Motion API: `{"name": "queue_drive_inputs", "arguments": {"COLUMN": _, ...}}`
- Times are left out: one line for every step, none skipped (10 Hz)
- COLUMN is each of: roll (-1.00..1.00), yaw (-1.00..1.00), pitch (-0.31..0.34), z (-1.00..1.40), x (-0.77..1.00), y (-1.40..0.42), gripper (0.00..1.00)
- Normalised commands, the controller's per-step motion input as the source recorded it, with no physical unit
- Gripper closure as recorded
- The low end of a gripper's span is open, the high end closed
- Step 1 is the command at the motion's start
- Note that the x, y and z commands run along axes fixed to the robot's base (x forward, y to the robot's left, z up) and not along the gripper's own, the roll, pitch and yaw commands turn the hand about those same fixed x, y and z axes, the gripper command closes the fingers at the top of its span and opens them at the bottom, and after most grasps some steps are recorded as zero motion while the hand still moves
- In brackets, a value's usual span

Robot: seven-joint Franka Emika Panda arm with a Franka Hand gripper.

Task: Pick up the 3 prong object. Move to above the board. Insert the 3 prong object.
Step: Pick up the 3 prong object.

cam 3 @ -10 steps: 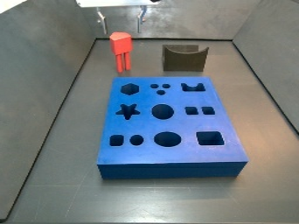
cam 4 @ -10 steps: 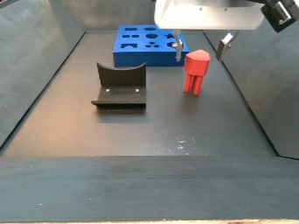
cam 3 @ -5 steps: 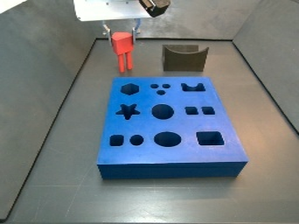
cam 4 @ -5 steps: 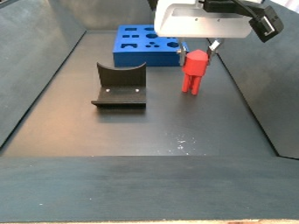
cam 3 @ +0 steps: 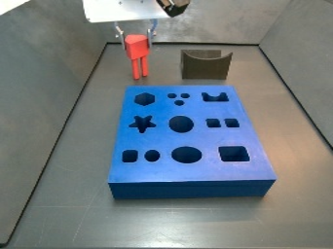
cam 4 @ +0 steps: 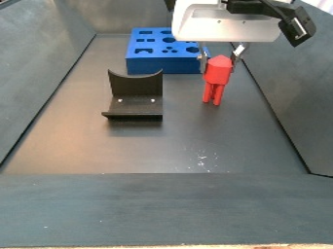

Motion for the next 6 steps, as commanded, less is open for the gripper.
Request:
{"name": "queue_drive_inputs", "arguments": {"roll": 0.00, "yaw": 0.00, "pitch": 0.000, "z": 0.00, "x": 0.00, "y": 0.00, "gripper": 1.00}}
{"name": "queue_drive_inputs", "arguments": {"roll": 0.00, "yaw": 0.00, "pitch": 0.000, "z": 0.00, "x": 0.00, "y": 0.00, "gripper": 1.00}}
{"name": "queue_drive_inputs", "arguments": {"roll": 0.00, "yaw": 0.00, "pitch": 0.000, "z": 0.00, "x": 0.00, "y": 0.00, "gripper": 1.00}}
{"name": "queue_drive_inputs", "arguments": {"roll": 0.00, "yaw": 0.00, "pitch": 0.000, "z": 0.00, "x": 0.00, "y": 0.00, "gripper": 1.00}}
{"name": "queue_drive_inputs", "arguments": {"roll": 0.00, "yaw": 0.00, "pitch": 0.000, "z": 0.00, "x": 0.00, "y": 0.00, "gripper": 1.00}}
{"name": "queue_drive_inputs", "arguments": {"roll": 0.00, "yaw": 0.00, "pitch": 0.000, "z": 0.00, "x": 0.00, "y": 0.00, "gripper": 1.00}}
